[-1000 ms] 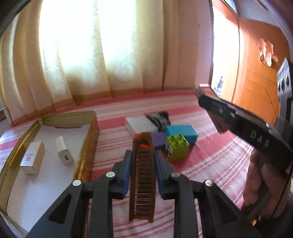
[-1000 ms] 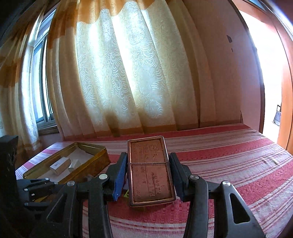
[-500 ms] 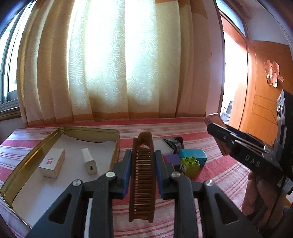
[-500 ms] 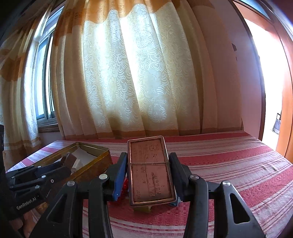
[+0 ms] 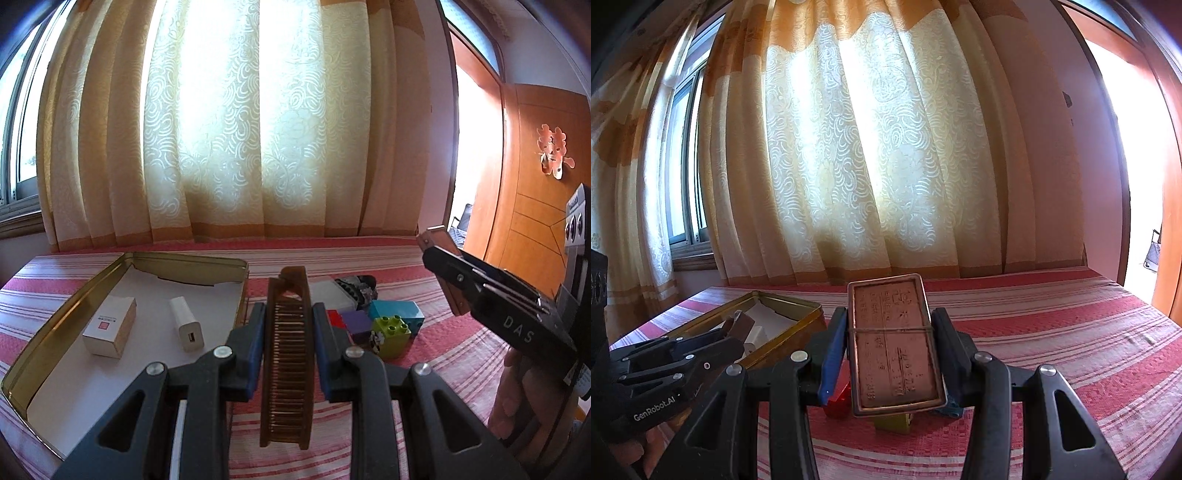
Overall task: Organize rigid objects
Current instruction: 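Carry the comb and copper plate with both tools toward the tin tray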
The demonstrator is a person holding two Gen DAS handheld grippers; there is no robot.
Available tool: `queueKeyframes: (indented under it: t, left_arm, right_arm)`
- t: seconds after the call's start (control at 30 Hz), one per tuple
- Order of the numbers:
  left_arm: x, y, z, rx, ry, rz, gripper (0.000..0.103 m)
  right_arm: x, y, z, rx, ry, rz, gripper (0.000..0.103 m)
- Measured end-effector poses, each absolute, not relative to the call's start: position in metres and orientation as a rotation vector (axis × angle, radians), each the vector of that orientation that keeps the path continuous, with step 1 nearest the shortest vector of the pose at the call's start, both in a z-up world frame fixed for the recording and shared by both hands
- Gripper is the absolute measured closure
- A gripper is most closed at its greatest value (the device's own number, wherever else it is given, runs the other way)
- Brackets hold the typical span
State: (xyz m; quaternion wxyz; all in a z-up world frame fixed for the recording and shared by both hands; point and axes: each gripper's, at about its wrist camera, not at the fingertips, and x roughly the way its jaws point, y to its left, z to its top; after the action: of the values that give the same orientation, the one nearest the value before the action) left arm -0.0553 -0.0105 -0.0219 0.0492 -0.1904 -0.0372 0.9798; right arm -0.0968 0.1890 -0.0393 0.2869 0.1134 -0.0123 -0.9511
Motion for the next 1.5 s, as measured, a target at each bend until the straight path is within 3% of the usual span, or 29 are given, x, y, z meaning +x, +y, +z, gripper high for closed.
queueKeyframes:
  t: [1.5]
  left_arm:
    - [-0.039, -0.064, -0.022, -0.521, -0.264, 3.04, 0.08]
  right_arm:
    - [-0.063, 0.125, -0.041, 0.262, 0.036, -2.391, 0.055]
